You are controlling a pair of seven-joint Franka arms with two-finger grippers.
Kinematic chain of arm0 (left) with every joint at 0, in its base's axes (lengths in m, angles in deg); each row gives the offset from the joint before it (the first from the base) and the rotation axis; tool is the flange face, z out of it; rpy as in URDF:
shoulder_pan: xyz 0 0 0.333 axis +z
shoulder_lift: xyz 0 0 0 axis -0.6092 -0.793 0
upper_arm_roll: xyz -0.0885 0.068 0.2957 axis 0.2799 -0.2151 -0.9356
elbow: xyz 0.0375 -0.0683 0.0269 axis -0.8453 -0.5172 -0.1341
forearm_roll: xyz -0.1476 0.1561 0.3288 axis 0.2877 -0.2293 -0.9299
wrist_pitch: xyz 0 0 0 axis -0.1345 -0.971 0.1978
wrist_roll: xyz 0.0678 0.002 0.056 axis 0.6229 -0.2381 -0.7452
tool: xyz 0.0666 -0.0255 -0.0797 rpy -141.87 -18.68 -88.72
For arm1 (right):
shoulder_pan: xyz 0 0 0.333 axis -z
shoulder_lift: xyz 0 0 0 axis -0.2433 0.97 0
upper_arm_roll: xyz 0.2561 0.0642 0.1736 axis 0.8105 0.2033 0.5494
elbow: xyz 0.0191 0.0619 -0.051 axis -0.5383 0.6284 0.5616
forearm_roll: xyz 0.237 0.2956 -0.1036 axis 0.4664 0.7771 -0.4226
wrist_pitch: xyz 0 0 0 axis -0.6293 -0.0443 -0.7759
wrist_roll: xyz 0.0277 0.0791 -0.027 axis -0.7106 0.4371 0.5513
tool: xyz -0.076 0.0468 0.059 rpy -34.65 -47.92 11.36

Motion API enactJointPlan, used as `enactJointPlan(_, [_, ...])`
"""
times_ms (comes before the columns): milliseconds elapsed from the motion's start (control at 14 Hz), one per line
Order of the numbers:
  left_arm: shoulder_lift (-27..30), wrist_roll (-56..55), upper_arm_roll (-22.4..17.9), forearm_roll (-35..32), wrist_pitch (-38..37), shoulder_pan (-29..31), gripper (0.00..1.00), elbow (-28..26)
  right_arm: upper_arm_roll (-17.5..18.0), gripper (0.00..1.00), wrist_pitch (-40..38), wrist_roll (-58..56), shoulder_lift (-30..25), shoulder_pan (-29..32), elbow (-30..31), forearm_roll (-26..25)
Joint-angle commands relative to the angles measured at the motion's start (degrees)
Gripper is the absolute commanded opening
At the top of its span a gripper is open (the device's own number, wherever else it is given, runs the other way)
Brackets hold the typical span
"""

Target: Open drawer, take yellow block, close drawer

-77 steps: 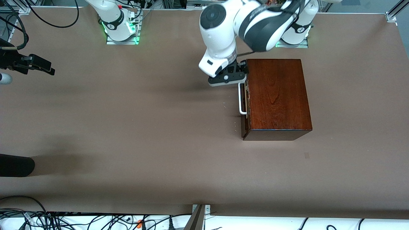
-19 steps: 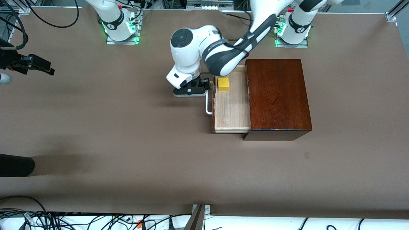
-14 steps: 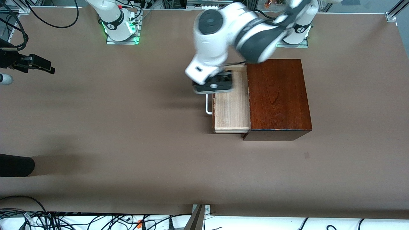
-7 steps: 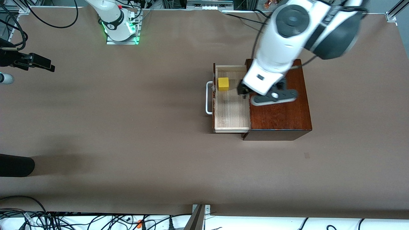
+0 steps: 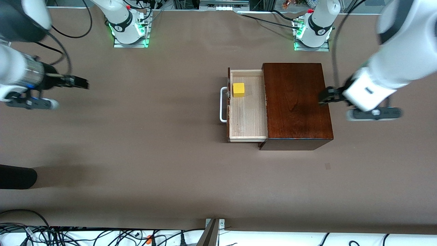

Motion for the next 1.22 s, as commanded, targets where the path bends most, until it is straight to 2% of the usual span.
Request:
enactJointPlan(0, [3.6,6.9,-5.9,1.4,-1.8,-1.7,1.00,-2.5,0.5,1.00,0.4,14.1,2.6,-5.5,-2.9,1.4])
enactJointPlan(143, [4.6,10.2,-8.2,1.4,-2.0,-1.8,1.00,-3.2,0.5,1.00,3.0,23.4,3.4,-9.4,-2.9,2.4])
enactJointPlan(215, [5.1,11.3,-8.5,1.3,-2.0,-1.8,1.00,-4.0,0.5,1.00,4.7,28.5,3.9,-11.4,-2.9,4.5])
enactJointPlan(430, [6.5,13.4,-8.5,0.4,0.6,-1.8,1.00,-7.4,0.5,1.00,11.1,44.3,5.4,-16.6,-2.9,10.0])
enactJointPlan(717, [7.5,14.1,-8.2,0.4,3.2,-1.6,1.00,-9.6,0.5,1.00,23.1,68.1,8.0,-25.7,-3.0,12.5])
enactJointPlan(860, [7.5,14.1,-7.9,0.4,3.8,-1.5,1.00,-9.8,0.5,1.00,26.5,80.6,9.1,-30.2,-3.2,12.8])
enactJointPlan(1003, [7.5,14.1,-7.9,0.4,3.8,-1.5,1.00,-9.8,0.5,1.00,30.0,88.3,10.8,-34.2,-4.0,12.6])
enactJointPlan(1147, [7.5,14.1,-7.9,0.4,3.8,-1.5,1.00,-9.7,0.3,1.00,30.6,94.8,15.0,-38.3,-8.0,10.9])
